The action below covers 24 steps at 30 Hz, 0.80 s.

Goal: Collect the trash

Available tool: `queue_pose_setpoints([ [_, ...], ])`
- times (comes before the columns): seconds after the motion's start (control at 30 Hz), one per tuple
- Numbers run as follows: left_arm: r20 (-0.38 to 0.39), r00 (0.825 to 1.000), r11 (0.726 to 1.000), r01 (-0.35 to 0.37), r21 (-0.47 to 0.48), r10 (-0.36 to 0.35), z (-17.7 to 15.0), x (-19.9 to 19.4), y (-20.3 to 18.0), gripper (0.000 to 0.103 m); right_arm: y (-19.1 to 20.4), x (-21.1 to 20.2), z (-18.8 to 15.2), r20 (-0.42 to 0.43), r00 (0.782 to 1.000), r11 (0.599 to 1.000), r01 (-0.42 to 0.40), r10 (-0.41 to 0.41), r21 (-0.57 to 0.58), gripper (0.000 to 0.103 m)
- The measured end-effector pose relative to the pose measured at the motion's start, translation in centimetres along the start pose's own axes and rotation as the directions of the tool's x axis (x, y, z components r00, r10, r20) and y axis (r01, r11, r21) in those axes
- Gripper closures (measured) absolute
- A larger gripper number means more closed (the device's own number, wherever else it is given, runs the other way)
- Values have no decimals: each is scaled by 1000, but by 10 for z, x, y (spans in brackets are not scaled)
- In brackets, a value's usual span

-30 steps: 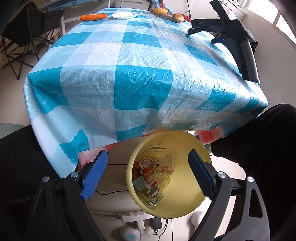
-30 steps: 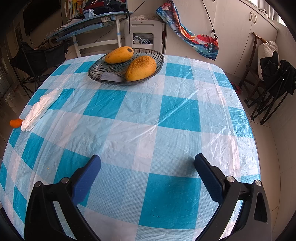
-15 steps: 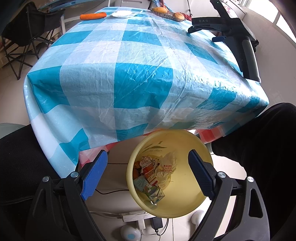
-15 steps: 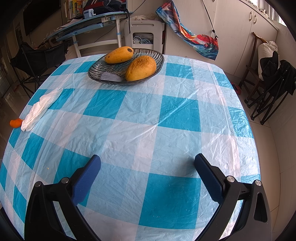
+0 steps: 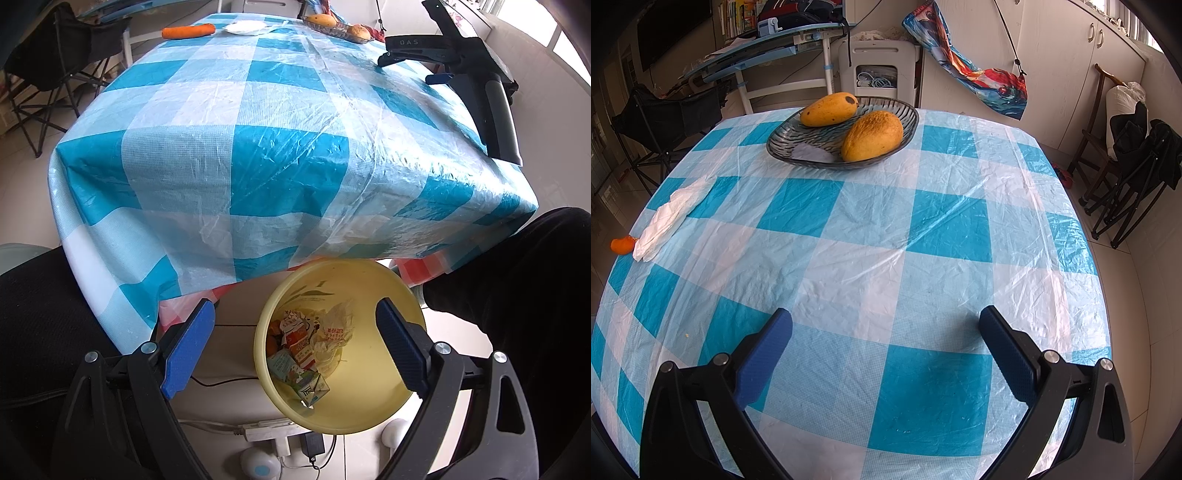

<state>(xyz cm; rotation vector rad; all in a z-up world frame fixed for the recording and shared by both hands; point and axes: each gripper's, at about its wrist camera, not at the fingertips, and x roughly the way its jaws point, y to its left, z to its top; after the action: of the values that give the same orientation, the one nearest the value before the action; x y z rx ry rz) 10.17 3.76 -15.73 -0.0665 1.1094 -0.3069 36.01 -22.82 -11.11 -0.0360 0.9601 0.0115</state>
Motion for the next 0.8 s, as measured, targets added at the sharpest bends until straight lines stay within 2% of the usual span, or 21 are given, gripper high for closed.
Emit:
queue_pose_setpoints([
  [0.8, 0, 1000, 999, -24, 37, 24, 0, -1, -10, 18, -1, 0, 1, 0, 1000, 1000, 0, 0, 0, 6],
])
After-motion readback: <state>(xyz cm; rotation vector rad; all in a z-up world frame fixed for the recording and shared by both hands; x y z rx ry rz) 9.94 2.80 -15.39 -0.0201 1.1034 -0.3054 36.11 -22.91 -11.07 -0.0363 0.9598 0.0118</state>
